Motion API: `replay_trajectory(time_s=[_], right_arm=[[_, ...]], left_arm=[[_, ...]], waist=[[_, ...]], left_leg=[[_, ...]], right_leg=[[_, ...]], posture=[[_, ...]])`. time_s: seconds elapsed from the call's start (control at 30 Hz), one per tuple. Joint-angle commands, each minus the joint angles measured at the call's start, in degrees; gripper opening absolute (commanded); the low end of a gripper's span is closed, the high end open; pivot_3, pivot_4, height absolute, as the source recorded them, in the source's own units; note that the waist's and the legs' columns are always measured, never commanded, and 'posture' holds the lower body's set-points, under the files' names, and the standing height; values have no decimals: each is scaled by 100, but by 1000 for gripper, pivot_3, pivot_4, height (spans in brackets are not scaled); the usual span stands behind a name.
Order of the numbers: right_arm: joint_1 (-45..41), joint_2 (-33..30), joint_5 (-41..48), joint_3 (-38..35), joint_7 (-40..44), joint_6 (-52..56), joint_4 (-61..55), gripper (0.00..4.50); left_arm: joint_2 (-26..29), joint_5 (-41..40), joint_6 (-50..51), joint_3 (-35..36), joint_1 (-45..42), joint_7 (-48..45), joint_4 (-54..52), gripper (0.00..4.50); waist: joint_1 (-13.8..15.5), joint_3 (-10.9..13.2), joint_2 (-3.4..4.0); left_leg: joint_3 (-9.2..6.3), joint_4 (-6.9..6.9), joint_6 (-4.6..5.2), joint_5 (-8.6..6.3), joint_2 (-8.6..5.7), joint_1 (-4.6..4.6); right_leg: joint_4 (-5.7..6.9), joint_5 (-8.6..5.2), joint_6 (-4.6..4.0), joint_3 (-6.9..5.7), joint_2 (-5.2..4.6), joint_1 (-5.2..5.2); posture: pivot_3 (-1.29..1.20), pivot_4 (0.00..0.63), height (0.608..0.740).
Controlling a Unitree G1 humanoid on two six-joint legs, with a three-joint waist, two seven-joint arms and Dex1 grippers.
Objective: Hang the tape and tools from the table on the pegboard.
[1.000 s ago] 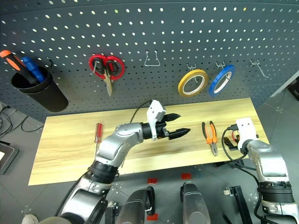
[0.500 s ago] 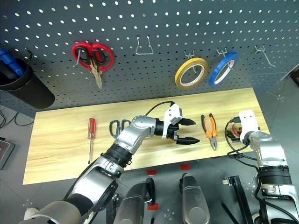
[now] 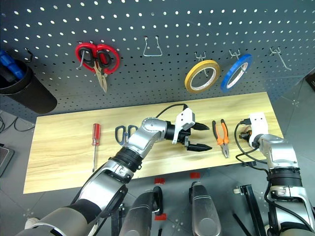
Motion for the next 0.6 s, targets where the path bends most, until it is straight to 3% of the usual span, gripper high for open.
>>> replay_trajectory(time_s=[0.03, 0.3, 0.43, 0.6], right_arm=[[70, 4, -26, -42, -34, 48, 125, 31], [356, -83, -258, 155, -74, -308, -312, 31], [944, -98, -449, 159, -209, -725, -1260, 31], [1838, -284, -1057, 217, -515, -2073, -2404, 31]], left_arm=[[-101, 30, -140, 14, -71, -77, -58, 4500], [-27, 23, -185, 69, 137, 36, -346, 4500], [60, -118, 185, 211, 675, 373, -1282, 4500], [250, -270, 942, 458, 1510, 1125, -3005, 4500]], waist=[[1, 0, 0], [11, -1, 1], [16, -15, 14], [-4, -54, 40]], left_leg=[[0, 0, 0, 0, 0, 0], [-3, -3, -7, 4, 0, 0], [-4, -11, -14, 7, 1, -8], [-1, -1, -28, 15, -3, -61]], right_leg=[[0, 0, 0, 0, 0, 0], [0, 1, 2, -3, -1, 0], [-6, -3, 8, -4, -4, -10], [11, -3, 9, -3, -10, -68]], posture=[[-221, 494, 740], [-230, 458, 740], [-263, 396, 740], [-282, 322, 740]])
